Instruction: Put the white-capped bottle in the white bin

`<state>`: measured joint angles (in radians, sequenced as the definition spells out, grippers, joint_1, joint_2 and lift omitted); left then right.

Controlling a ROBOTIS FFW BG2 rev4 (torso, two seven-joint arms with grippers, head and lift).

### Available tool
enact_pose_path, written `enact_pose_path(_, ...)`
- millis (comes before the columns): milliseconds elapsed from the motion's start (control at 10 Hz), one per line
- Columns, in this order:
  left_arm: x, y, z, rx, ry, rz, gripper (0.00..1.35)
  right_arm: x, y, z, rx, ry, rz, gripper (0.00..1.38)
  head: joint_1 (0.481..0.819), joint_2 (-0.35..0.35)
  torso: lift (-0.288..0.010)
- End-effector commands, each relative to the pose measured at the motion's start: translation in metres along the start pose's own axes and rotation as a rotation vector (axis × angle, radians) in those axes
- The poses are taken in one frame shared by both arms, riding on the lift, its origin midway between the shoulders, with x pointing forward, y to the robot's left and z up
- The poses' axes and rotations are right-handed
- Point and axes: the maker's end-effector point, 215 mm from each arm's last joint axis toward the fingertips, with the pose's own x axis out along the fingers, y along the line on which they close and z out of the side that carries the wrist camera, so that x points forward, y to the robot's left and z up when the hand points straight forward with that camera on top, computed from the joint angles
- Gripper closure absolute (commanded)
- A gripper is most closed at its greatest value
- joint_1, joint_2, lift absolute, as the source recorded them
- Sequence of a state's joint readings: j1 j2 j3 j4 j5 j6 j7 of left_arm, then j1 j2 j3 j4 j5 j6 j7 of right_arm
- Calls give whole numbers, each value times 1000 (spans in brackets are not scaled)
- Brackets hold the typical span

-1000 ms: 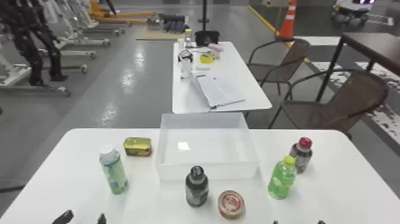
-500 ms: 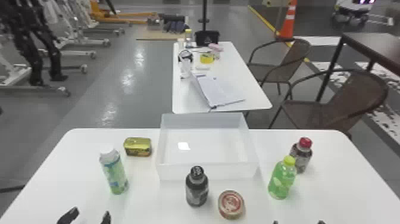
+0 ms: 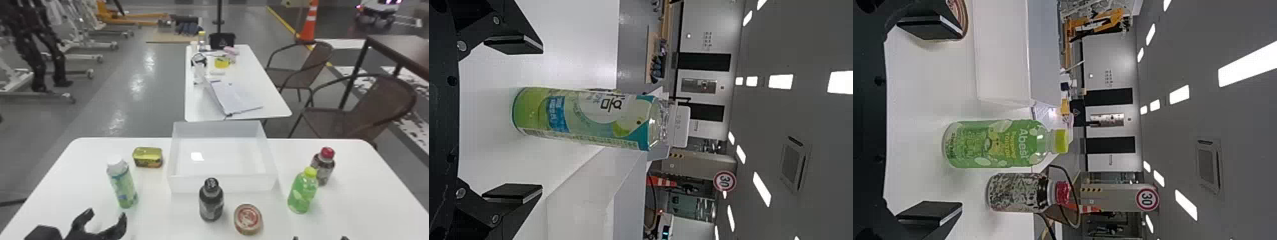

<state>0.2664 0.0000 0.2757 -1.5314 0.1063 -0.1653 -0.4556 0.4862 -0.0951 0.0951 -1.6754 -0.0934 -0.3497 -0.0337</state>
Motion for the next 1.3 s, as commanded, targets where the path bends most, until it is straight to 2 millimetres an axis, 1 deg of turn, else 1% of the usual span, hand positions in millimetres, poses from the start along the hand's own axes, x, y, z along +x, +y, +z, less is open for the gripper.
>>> enact_pose_path(0, 17, -8, 4, -12, -16, -15, 295, 1, 1, 0, 1, -1, 1, 85, 549, 0, -100)
enact_pose_path(200, 34, -11, 4, -23, -20, -23, 292, 1, 2, 0, 2, -1, 4, 85, 549, 0, -100)
enact_pose_path(500, 65, -25, 10, -22, -34, -53, 288, 3, 3, 0, 2, -2, 7, 85, 549, 0, -100)
enact_pose_path(700, 76, -20, 11, -18, -37, -44, 283, 3, 4, 0, 3, -2, 8, 85, 549, 0, -100)
enact_pose_path(800, 79, -15, 16, 0, -45, -23, 283, 4, 4, 1, 3, -3, 8, 85, 549, 0, -100)
enact_pose_path(1100, 82, -1, 15, 0, -47, 36, 302, 5, 6, 1, 4, -4, 11, 85, 549, 0, -100)
enact_pose_path(1200, 82, 4, 13, 1, -42, 53, 412, 5, 6, 0, 4, -3, 11, 85, 549, 0, -100)
